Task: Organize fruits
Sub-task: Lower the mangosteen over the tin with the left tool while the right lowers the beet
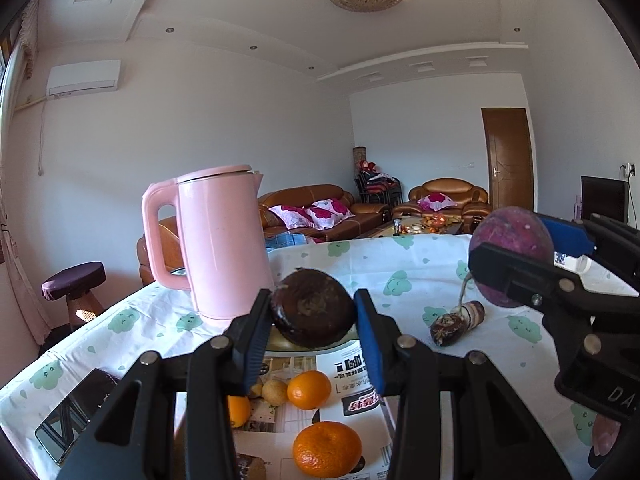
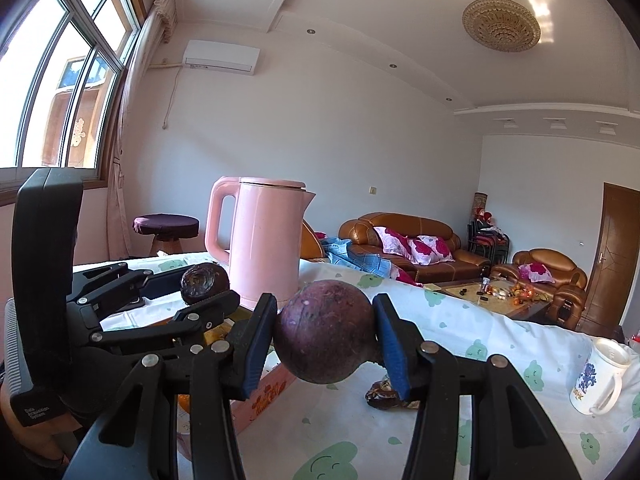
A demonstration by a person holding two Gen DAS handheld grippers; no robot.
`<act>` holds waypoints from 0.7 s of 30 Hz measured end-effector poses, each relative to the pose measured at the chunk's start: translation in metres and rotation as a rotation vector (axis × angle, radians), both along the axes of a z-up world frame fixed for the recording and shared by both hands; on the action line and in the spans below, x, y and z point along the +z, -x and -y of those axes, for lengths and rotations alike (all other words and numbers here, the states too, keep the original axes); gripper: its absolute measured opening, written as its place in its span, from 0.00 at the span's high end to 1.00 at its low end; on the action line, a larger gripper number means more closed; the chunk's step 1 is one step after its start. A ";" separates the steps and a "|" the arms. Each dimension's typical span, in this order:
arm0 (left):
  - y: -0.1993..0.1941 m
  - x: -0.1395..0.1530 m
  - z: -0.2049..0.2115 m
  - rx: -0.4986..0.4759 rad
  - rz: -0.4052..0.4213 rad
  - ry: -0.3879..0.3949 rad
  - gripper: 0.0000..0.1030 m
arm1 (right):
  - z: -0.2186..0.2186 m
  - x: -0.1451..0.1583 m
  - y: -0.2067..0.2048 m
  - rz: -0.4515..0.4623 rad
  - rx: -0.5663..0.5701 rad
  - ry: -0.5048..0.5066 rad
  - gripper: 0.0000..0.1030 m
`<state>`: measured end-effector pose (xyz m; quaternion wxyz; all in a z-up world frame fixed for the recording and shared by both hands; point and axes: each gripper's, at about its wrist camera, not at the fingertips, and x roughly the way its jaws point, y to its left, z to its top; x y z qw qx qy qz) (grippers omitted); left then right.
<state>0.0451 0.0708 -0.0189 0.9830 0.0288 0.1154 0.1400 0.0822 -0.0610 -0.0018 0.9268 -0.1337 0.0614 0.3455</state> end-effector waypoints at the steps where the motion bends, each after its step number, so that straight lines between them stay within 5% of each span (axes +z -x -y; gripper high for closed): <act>1: 0.000 0.000 -0.003 0.007 -0.002 0.002 0.59 | -0.003 0.000 -0.001 -0.003 0.005 0.002 0.50; 21: 0.007 -0.004 -0.051 0.100 -0.045 0.046 0.59 | -0.053 -0.007 -0.003 -0.039 0.080 0.064 0.50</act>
